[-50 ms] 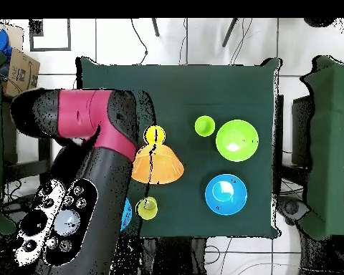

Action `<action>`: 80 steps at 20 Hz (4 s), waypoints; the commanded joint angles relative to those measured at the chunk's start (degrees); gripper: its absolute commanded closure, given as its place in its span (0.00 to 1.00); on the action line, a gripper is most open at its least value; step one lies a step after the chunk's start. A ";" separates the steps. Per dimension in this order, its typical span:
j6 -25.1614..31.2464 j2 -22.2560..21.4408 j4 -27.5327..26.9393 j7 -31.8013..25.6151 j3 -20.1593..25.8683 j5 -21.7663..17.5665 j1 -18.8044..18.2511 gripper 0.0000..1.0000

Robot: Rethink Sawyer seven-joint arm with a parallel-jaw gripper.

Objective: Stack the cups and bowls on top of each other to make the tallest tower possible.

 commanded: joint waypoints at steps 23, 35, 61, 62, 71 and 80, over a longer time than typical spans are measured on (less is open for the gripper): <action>-13.54 3.97 12.35 6.85 3.40 -3.27 -0.11 0.00; -20.54 3.45 16.82 5.42 4.72 -3.70 -0.80 0.00; -37.29 4.01 23.67 5.94 5.98 -2.01 -0.57 0.00; -37.65 4.09 23.74 6.01 6.09 -1.89 -0.61 0.00; -41.08 5.66 23.72 7.48 5.74 -1.32 0.06 0.00; -28.41 4.91 22.21 6.24 3.26 -1.34 2.33 0.00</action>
